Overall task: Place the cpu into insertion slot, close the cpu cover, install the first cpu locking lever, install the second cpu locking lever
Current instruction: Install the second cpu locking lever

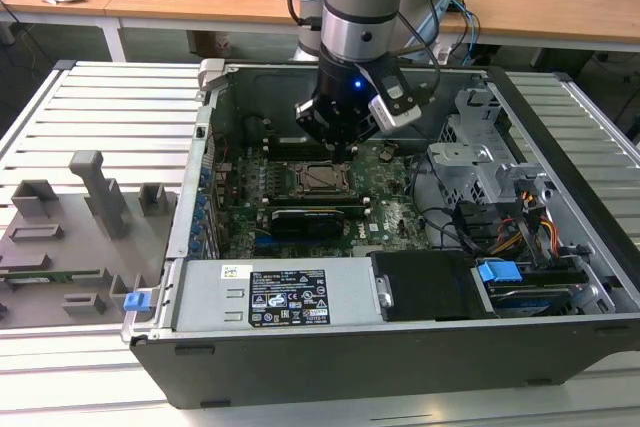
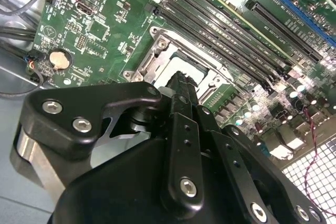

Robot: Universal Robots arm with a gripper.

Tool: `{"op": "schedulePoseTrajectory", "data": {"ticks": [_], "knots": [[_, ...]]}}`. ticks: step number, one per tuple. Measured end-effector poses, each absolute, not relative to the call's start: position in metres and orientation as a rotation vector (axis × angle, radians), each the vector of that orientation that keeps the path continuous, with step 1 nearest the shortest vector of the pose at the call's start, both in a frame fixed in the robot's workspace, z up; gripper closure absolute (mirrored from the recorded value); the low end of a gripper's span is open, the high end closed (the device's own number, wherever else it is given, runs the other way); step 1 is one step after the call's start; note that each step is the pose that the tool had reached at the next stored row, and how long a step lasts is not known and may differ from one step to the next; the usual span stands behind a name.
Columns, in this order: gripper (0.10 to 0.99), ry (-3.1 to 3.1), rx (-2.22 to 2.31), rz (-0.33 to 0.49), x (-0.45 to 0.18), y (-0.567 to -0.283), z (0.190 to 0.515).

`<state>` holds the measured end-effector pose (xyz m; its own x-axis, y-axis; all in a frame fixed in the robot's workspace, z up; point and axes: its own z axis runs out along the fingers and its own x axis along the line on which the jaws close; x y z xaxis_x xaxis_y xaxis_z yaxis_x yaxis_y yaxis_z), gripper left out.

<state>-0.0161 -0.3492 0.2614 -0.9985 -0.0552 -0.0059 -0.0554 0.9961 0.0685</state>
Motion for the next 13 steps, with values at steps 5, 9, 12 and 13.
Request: {"op": "schedulePoseTrajectory", "data": {"ticks": [5, 9, 12, 13], "knots": [[0.980, 3.134, -0.087, 0.109, -0.0161, -0.3507, 0.2613], [0.980, 3.135, -0.087, 0.109, -0.0161, -0.3518, 0.2613], [0.980, 3.135, -0.087, 0.109, -0.0161, -0.3523, 0.2613], [0.980, 3.135, -0.087, 0.109, -0.0161, -0.3525, 0.2613]]}}
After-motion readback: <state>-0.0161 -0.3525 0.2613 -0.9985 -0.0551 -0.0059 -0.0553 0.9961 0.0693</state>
